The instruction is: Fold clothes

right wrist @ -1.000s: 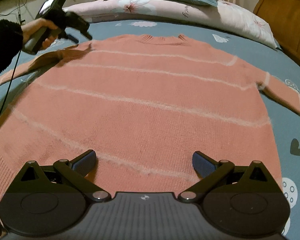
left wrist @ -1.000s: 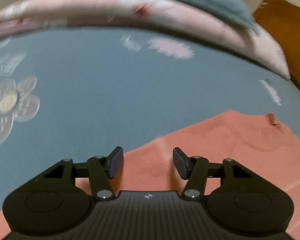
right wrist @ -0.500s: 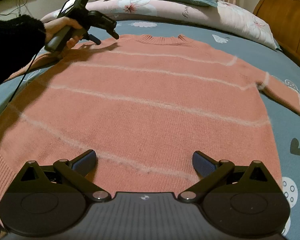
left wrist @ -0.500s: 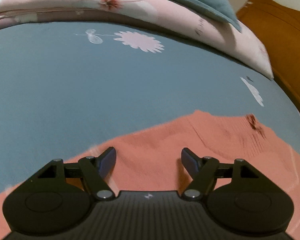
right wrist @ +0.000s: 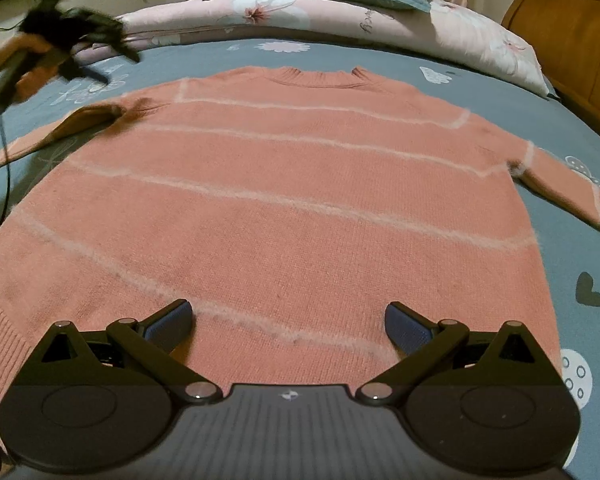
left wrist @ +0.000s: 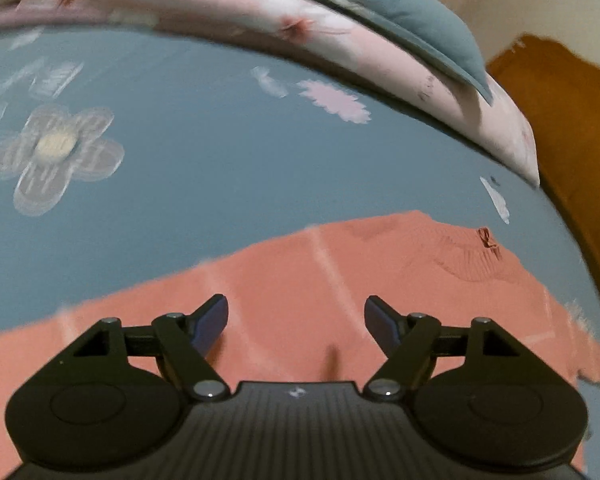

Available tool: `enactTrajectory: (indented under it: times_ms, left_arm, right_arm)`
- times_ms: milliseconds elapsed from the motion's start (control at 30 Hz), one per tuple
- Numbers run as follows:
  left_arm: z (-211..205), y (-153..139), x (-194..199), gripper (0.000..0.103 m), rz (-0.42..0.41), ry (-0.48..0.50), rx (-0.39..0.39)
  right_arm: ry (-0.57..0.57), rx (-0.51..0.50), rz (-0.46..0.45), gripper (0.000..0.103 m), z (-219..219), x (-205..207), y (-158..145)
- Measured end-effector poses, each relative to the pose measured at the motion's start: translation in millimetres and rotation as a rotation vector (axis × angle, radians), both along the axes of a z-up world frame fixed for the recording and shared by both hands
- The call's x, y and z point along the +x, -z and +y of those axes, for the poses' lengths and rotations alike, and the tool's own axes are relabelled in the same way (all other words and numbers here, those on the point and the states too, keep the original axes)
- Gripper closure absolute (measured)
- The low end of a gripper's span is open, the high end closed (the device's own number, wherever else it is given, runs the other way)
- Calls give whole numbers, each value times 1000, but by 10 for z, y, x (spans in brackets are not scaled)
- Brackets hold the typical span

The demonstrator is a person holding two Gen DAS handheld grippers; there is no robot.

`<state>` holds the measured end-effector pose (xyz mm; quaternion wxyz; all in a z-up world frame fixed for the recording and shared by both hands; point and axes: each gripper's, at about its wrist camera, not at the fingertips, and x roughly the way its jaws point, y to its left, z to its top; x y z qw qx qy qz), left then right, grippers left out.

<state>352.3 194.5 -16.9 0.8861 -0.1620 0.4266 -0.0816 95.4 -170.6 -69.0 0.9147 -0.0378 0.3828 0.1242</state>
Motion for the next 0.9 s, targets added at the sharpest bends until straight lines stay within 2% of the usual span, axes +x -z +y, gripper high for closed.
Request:
enactTrajectory:
  times_ms: [67,100,167,233,300,400,567,767,900]
  left_arm:
    - [139,127,-69,28,36,-11,-62]
    - [159,197,-59,28,46,-22,-69]
    - [214,333,-41,28,62,-56,-48]
    - [271,379,19,27,28,-79,-40]
    - [360,315,55,28,4,-155,18]
    - [546,190,28,29,0,-218,27]
    - [933,5,-383,29,-25,-251,79]
    - [1643,3,-988,30,13,-388,181]
    - [2010,43,-1268,30,25,-449,186]
  right_arm:
    - [2,-3,-4,0,4,5,8]
    - [3,-4,-6,0,7,8,12]
    - [4,-4,-9,0,7,7,16]
    - [4,-5,-11,0,4,8,20]
    - [4,-6,-10,0,6,10,19]
    - [5,-7,-12,0,7,16,20]
    - [9,-6,-18,0,7,17,26]
    - [14,-9,-31,0,23,12,37]
    - [15,-5,-41,0,20,15,41]
